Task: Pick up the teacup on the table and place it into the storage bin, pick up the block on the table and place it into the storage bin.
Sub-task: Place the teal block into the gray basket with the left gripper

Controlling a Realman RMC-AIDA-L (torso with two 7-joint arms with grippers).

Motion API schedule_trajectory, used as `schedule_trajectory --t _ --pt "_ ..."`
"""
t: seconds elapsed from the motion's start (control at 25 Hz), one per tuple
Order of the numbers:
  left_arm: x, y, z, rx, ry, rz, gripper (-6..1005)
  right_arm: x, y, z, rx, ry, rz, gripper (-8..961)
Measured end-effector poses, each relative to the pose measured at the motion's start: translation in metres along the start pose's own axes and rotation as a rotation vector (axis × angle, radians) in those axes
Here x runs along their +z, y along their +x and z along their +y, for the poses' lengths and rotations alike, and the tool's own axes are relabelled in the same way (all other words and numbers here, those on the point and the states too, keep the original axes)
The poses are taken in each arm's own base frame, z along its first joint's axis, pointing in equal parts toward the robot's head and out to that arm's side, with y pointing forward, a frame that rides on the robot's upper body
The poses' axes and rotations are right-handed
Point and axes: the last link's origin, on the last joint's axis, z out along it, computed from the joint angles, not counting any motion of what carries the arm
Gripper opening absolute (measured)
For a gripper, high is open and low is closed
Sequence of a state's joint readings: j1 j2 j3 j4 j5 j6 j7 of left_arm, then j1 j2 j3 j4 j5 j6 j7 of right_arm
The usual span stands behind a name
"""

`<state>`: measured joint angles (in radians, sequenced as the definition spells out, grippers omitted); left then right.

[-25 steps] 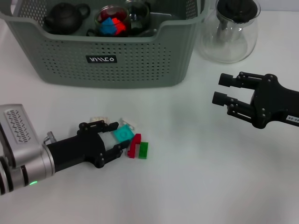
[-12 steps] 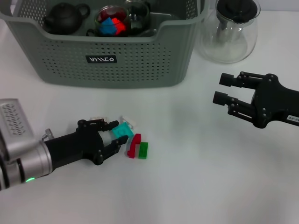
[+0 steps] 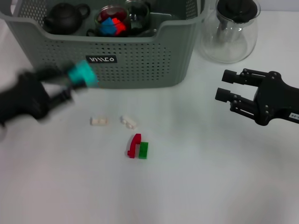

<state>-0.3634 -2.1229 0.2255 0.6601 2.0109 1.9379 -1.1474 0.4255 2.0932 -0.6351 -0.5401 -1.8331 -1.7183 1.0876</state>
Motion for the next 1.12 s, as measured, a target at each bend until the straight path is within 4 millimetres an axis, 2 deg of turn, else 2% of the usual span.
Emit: schedule_trajectory --t 0.16,0.32,0.44,0.52,0.64,0.8,1.0,1.12 --pt "-0.003 0.058 -0.022 -0.063 -0.021 0.128 426 0.001 0.000 0.000 0.005 -0.003 -0.001 504" --pt "0.012 0.111 -0.051 -0.087 -0.027 0.162 432 0.002 0.000 0.000 0.005 -0.003 0.001 504" --pt "0.039 0.145 -0.075 -0.107 0.002 0.076 436 0.003 0.001 0.000 0.005 -0.003 0.001 504" --pt "0.060 0.155 -0.087 -0.114 0.028 -0.026 439 0.003 0.000 0.000 0.005 -0.004 0.001 504" --pt "0.098 0.160 -0.102 -0.105 0.098 -0.227 443 0.003 0.000 0.000 0.005 -0.004 0.000 504" --pt "0.145 0.147 -0.113 -0.063 0.219 -0.462 449 0.004 0.000 -0.001 0.004 -0.005 -0.002 504" --pt "0.176 0.126 -0.120 -0.054 0.371 -0.611 456 0.004 -0.001 -0.001 0.003 -0.004 -0.002 504" --pt "0.184 0.119 -0.122 -0.039 0.439 -0.659 460 0.004 -0.001 -0.001 0.003 -0.004 -0.002 504"
